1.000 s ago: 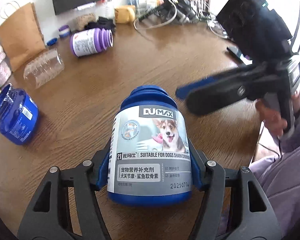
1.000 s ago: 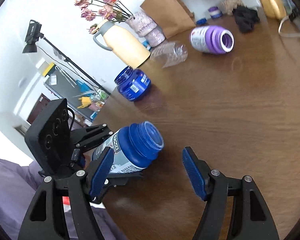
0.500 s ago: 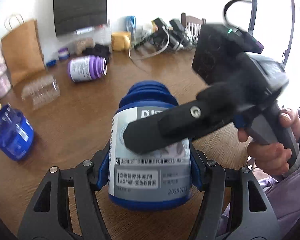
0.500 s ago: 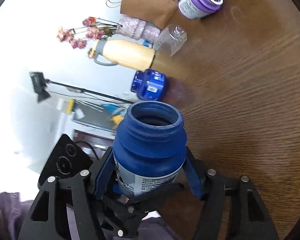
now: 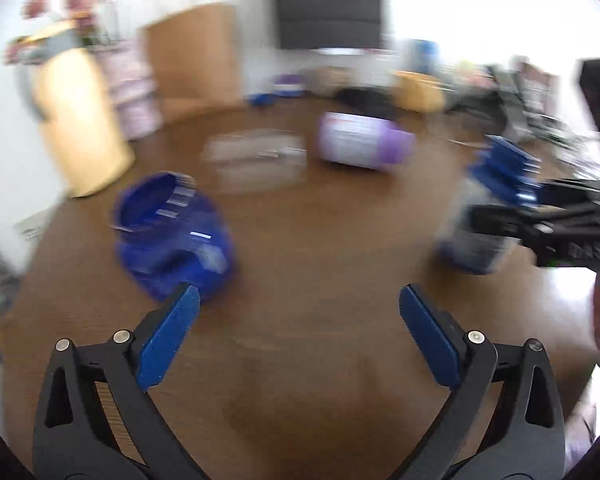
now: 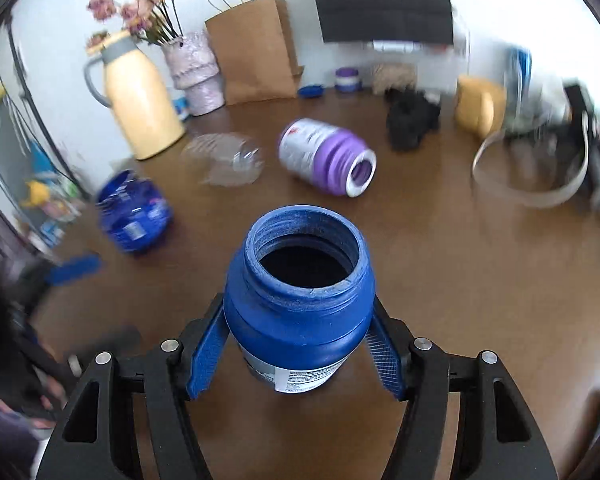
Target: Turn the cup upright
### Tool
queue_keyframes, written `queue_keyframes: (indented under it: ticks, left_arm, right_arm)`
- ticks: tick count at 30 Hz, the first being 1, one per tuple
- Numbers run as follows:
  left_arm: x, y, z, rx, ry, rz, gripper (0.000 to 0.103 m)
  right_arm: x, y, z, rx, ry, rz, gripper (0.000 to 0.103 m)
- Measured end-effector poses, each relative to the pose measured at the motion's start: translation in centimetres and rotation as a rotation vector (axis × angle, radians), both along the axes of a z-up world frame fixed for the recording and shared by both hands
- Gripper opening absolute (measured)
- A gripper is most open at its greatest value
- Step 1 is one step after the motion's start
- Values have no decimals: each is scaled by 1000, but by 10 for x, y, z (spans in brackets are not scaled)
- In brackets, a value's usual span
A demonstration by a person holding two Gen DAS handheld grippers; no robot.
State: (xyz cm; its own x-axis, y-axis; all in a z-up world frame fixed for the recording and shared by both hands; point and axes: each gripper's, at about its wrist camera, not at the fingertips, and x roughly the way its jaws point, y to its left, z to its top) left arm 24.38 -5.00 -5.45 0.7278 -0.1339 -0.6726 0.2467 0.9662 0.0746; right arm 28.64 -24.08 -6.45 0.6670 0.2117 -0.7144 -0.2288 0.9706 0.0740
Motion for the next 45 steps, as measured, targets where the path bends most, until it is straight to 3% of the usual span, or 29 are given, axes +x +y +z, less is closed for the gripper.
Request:
queue_keyframes:
  ticks: [4, 8, 12, 14, 15, 22, 26, 31, 35, 41, 45]
  left_arm:
    - [24, 15, 1, -91, 32, 99, 100]
    - [29, 21, -2, -73, 42, 145, 100]
    - [33, 22, 0, -64, 32, 166, 100]
    - [28, 22, 2, -57, 32, 173, 100]
    - [25, 23, 4, -57, 31, 174, 100]
    - [-14, 31, 28, -53, -12, 187, 103]
    - [-47, 39, 42, -70, -31, 201, 103]
    - [-99, 46, 55, -78, -44, 181, 103]
    - [-149, 51, 62, -67, -76, 200, 103]
    - [-216, 59, 44, -101, -16, 268, 103]
    - [-245, 54, 30, -39, -16, 244, 103]
  right_arm:
    - [34, -3, -10, -107, -20, -62, 69]
    - [50, 2, -17, -166, -75, -72, 69]
    - [58, 5, -18, -178, -75, -61, 70]
    - [57, 4, -18, -182, -58, -61, 83]
    - [53, 2, -14, -171, -68, -66, 83]
    - [-5, -11, 21, -101, -124, -112, 83]
    - [-59, -13, 38, -53, -149, -107, 83]
    - [-122, -10, 44, 27, -130, -69, 83]
    - [-165, -1, 41, 29, -120, -49, 83]
    - [-238, 22, 32, 38, -135, -11, 83]
    - [-279, 43, 18, 62, -118, 43, 83]
